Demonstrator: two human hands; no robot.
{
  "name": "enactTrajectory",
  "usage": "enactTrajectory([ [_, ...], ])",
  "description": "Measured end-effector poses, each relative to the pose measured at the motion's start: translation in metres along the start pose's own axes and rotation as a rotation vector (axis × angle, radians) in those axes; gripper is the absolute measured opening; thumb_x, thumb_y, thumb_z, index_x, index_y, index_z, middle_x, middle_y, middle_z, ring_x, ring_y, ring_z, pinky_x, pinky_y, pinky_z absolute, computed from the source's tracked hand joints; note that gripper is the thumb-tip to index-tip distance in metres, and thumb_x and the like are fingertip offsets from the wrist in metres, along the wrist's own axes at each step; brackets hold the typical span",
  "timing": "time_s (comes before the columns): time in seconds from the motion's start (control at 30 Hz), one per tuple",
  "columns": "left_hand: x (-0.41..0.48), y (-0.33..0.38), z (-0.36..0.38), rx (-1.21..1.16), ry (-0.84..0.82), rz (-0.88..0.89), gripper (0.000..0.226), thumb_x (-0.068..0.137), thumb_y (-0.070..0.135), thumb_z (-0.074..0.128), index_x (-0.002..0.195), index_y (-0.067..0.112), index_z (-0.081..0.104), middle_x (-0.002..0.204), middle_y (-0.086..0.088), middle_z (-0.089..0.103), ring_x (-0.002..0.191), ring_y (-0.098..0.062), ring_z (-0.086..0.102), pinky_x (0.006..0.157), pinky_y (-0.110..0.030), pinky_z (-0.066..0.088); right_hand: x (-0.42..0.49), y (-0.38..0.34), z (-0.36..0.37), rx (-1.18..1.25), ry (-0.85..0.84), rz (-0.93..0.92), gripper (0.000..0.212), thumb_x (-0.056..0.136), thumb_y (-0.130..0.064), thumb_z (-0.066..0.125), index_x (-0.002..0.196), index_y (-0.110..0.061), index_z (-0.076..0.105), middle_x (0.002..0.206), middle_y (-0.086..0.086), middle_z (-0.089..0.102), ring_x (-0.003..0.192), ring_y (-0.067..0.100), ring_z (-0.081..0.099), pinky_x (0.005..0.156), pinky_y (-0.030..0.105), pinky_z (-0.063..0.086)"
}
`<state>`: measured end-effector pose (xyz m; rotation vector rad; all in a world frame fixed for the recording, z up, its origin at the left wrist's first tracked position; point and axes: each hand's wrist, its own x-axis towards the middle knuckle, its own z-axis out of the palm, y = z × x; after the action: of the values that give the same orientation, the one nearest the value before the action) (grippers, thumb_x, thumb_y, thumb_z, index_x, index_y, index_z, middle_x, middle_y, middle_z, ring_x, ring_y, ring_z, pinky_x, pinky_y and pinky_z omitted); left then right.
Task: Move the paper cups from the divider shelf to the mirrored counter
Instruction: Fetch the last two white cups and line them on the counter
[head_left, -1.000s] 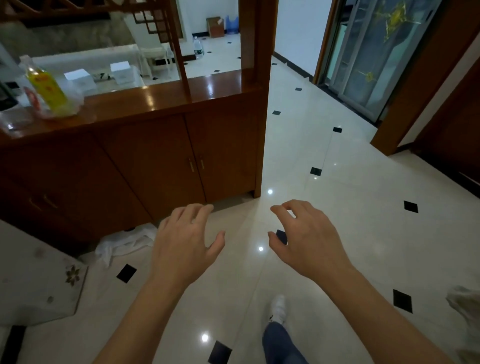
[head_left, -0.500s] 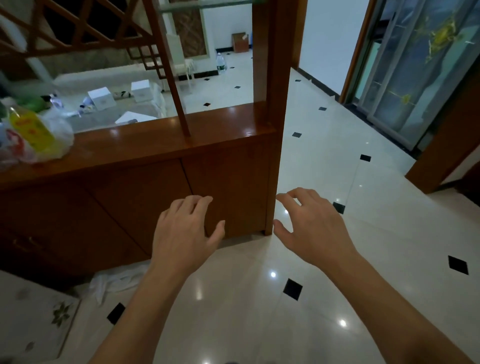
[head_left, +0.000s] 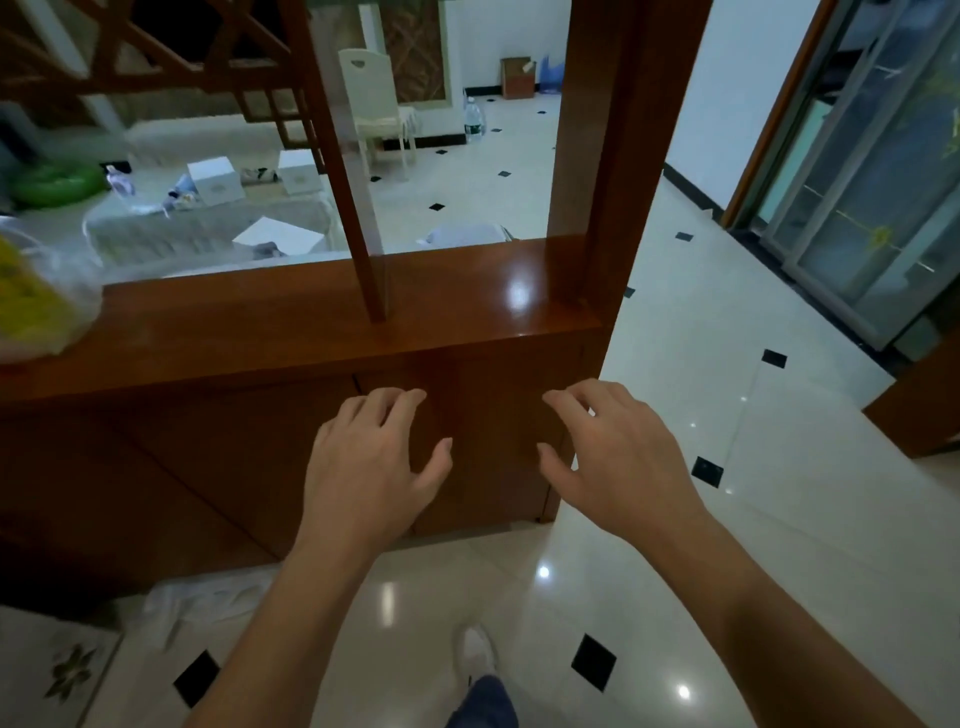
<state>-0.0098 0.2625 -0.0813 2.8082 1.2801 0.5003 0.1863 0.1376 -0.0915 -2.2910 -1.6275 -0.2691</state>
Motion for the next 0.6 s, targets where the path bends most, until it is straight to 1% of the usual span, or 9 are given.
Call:
enactTrajectory([
  [0.07, 0.035, -0.009, 0.005, -0.007, -0.002, -0.011, 0.057, 0.088, 0.057, 0.046, 0.134, 0.023, 0.051, 0.130, 0.001, 0.057, 0.119, -0.019, 0.052, 0.090, -0.037, 0.046, 0.038, 0.004, 0.008, -0.003, -0.010, 0.004, 0.046, 0.086, -0.047, 0.057, 0.123, -0.021, 0.060, 0.116, 0.001, 0.064, 0.106, 0.021, 0.059, 0.088, 0.035, 0.049],
  [0.17, 0.087, -0.022, 0.008, -0.033, 0.009, -0.006, 0.058, 0.088, 0.058, 0.043, 0.134, 0.023, 0.050, 0.130, 0.002, 0.057, 0.120, -0.018, 0.051, 0.092, -0.038, 0.048, 0.091, 0.007, 0.015, -0.012, 0.011, 0.008, 0.044, 0.085, -0.048, 0.059, 0.121, -0.023, 0.060, 0.115, 0.000, 0.064, 0.105, 0.020, 0.060, 0.089, 0.036, 0.049],
  [0.3, 0.145, -0.036, 0.012, -0.069, 0.035, 0.013, 0.055, 0.088, 0.056, 0.049, 0.132, 0.023, 0.053, 0.129, 0.001, 0.059, 0.118, -0.018, 0.053, 0.091, -0.039, 0.050, 0.149, 0.015, 0.024, -0.005, 0.042, 0.033, 0.044, 0.085, -0.050, 0.057, 0.122, -0.026, 0.059, 0.117, -0.002, 0.064, 0.108, 0.020, 0.060, 0.093, 0.039, 0.048],
  [0.4, 0.176, -0.041, 0.016, -0.074, 0.009, 0.019, 0.056, 0.087, 0.056, 0.052, 0.133, 0.023, 0.053, 0.130, 0.000, 0.059, 0.119, -0.019, 0.053, 0.093, -0.039, 0.049, 0.176, 0.020, 0.031, 0.000, 0.032, 0.042, 0.045, 0.084, -0.051, 0.057, 0.121, -0.026, 0.060, 0.117, -0.002, 0.065, 0.107, 0.021, 0.062, 0.093, 0.039, 0.048],
  [0.5, 0.197, -0.041, 0.020, -0.073, -0.027, 0.010, 0.059, 0.087, 0.059, 0.046, 0.137, 0.026, 0.047, 0.135, 0.002, 0.054, 0.124, -0.019, 0.048, 0.098, -0.041, 0.046, 0.193, 0.026, 0.036, -0.002, 0.019, 0.068, 0.045, 0.083, -0.051, 0.057, 0.119, -0.025, 0.062, 0.115, -0.001, 0.067, 0.104, 0.022, 0.064, 0.091, 0.039, 0.049],
  [0.6, 0.215, -0.041, 0.020, -0.085, -0.038, 0.010, 0.062, 0.087, 0.062, 0.043, 0.140, 0.029, 0.042, 0.139, 0.004, 0.050, 0.128, -0.017, 0.045, 0.101, -0.039, 0.043, 0.211, 0.032, 0.038, 0.007, -0.002, 0.066, 0.045, 0.085, -0.051, 0.054, 0.121, -0.025, 0.062, 0.117, -0.001, 0.066, 0.106, 0.022, 0.063, 0.091, 0.039, 0.049],
])
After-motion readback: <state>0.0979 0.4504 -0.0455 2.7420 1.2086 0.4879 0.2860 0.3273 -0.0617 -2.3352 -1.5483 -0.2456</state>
